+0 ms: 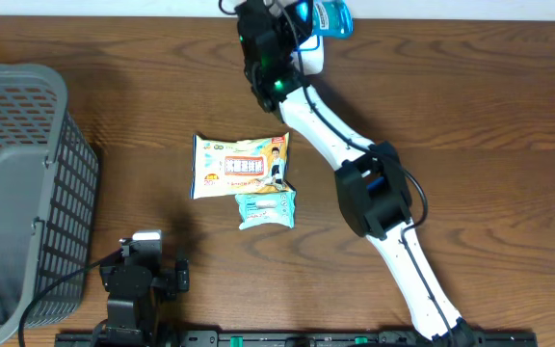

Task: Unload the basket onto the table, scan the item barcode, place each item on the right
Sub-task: 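Hold the teal bottle in front of the white scanner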

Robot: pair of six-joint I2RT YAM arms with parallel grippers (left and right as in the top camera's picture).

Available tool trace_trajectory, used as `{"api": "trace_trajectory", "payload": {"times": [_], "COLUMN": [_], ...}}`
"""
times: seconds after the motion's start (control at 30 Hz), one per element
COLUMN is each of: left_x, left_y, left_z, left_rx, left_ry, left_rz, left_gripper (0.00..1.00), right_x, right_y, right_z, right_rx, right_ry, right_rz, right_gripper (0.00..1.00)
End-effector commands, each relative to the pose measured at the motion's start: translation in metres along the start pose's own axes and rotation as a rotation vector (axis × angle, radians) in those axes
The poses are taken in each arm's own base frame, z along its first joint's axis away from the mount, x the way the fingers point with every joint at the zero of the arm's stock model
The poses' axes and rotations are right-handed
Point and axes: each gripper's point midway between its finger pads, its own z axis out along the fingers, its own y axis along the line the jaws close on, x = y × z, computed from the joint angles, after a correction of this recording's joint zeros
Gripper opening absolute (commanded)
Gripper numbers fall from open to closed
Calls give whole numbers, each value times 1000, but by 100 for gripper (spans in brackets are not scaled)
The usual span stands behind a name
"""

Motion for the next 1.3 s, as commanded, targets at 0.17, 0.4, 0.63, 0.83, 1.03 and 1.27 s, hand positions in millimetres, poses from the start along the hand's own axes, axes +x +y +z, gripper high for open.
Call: {"api": "trace_trajectory", "payload": {"times": [0.17,0.4,0.63,0.83,1.03,1.27], "left_x": [4,4,5,5,5,5], "left_y": [2,2,1,1,1,1], "left_z": [1,1,1,1,1,1], "left_rx": [-9,-9,-9,-9,-9,-9], "left_ry": [11,11,14,15,15,15], "left_rz": [6,6,7,7,7,7], "left_gripper": [98,98,98,98,98,98], "right_x": [-15,-14,-17,-19,-15,-6], "right_y": [8,42,41,42,49,14], "right_z": [-11,-17,-17,-17,-18,-15], "right_rx": [44,-1,26,25,1,83], "right_ry": [-45,-80,-101,-111,-103,1], "right_rz": [-14,-89,-131,-178,-223,-183], "right_gripper": [12,13,12,12,12,12]}}
